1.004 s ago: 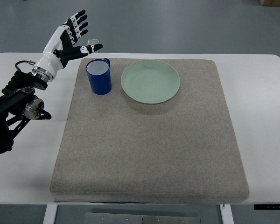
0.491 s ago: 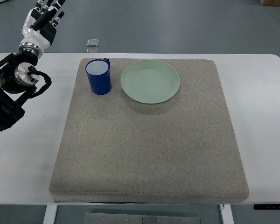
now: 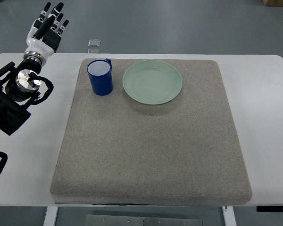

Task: Place cup left of plate with left hand

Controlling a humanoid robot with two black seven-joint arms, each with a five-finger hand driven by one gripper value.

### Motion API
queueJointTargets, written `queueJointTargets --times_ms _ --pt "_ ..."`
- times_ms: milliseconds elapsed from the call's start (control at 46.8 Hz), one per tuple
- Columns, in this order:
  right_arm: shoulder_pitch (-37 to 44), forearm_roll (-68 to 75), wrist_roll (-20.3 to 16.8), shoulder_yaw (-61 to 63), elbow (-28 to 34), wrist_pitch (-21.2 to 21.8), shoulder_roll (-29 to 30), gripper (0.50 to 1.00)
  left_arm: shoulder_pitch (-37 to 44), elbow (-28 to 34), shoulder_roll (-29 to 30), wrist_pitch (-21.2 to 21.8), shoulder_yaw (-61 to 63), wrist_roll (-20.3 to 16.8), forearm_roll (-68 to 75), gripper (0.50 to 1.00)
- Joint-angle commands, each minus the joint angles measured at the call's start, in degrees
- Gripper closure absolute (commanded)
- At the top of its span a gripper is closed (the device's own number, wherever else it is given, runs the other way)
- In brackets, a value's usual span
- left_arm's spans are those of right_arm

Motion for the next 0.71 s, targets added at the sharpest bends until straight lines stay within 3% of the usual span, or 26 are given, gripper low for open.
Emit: queueJointTargets --times_ms 0,684 --pt "0.0 0.0 0.0 0.0 0.0 0.0 0.0 0.566 0.0 -0.2 -0.1 -0.1 0.0 -0.1 0.2 0.501" --pt "0.0 0.0 0.0 0.0 0.0 0.0 0.0 0.566 -0.9 0.0 -0.3 -2.8 0.1 -0.2 1.0 0.504"
